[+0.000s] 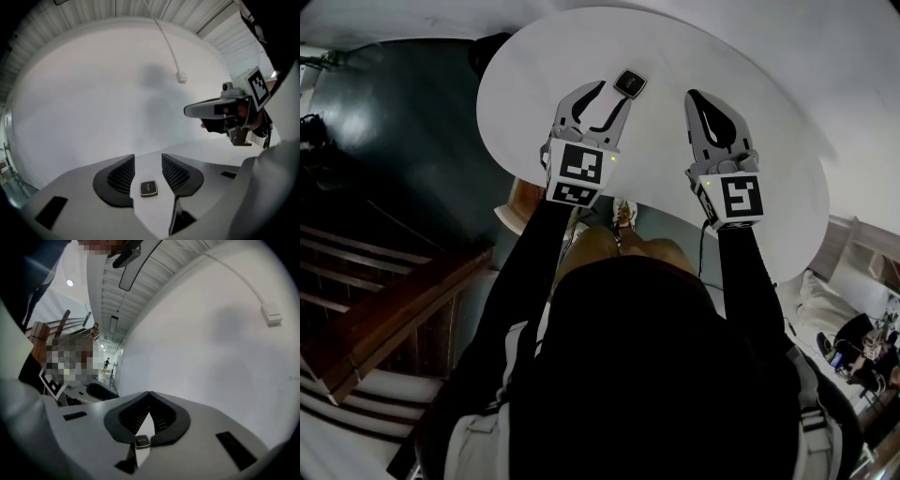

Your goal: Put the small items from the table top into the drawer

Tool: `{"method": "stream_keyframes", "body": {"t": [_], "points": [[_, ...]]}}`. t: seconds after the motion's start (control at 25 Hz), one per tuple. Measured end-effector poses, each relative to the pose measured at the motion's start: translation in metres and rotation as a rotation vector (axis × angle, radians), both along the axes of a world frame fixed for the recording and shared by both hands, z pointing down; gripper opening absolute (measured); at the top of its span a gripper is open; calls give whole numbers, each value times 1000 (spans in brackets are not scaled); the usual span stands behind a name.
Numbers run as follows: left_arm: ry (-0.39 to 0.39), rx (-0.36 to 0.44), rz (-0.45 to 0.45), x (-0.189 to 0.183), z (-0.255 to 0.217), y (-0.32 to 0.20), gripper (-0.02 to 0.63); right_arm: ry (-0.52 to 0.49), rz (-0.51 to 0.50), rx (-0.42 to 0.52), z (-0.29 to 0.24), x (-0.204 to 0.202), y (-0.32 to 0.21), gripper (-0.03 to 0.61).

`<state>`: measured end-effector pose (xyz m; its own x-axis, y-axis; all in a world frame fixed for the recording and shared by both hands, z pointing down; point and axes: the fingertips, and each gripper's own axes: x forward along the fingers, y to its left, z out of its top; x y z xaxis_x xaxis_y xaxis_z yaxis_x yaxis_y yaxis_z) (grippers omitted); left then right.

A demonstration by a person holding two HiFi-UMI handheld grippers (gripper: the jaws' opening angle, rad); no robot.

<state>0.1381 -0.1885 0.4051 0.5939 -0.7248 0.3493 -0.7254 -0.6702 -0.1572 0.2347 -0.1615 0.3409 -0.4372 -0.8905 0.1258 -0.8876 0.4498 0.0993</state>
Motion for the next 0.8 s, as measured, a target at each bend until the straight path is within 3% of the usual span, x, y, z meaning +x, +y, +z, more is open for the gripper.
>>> {"method": "stream_keyframes", "body": {"t": [0.24,0.44,0.8], "points": [[-25,-176,18,24,78,-37,269,16,19,-25,12,16,-8,26],[-120,-271,47,36,140,-61,339,15,66,-34,18,35,-10,26],[-199,-387,60,48,208,-78,348,33,143,-83,37,63,3,26]]}}
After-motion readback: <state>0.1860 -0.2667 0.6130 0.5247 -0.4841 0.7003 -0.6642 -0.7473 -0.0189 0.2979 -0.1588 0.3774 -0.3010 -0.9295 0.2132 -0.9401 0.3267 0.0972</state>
